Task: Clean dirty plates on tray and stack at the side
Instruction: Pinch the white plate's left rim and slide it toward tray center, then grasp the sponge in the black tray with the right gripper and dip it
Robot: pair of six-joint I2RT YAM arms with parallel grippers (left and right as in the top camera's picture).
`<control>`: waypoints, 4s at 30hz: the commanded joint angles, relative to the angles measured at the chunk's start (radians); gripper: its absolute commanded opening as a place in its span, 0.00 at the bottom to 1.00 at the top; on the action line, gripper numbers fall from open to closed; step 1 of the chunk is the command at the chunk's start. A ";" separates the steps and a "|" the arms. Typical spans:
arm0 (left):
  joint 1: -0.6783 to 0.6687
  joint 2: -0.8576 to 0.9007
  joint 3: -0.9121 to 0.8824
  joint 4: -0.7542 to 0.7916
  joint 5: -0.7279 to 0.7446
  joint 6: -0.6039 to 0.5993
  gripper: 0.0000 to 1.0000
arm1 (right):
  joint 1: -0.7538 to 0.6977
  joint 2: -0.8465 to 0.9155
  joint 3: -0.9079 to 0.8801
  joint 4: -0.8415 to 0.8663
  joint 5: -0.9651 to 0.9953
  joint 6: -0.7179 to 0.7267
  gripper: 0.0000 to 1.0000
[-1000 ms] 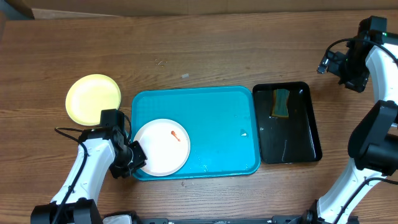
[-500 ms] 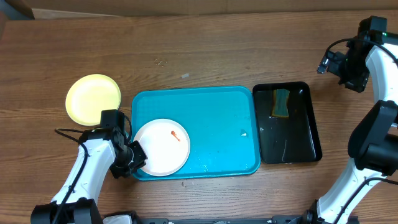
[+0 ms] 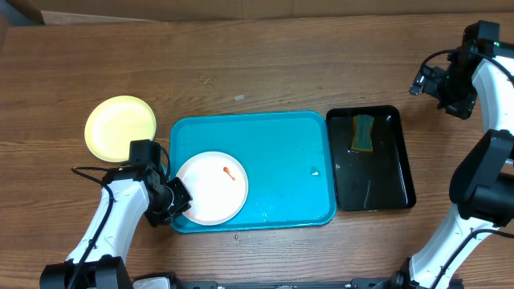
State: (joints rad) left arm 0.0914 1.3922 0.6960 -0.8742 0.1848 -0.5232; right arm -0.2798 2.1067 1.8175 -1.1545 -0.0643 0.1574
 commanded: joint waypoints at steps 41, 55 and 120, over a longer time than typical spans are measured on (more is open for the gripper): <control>-0.243 0.016 0.215 -0.128 -0.114 -0.053 0.35 | -0.001 -0.023 0.016 0.002 -0.005 0.008 1.00; -0.243 0.118 0.077 0.158 -0.025 -0.006 0.35 | -0.001 -0.023 0.016 0.002 -0.005 0.008 1.00; -0.379 0.473 0.511 0.019 -0.181 0.124 0.25 | -0.001 -0.024 0.031 -0.008 -0.276 -0.039 0.99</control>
State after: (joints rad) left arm -0.2878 1.8526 1.2106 -0.8593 -0.0036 -0.4114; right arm -0.2798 2.1067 1.8175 -1.1522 -0.1638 0.1665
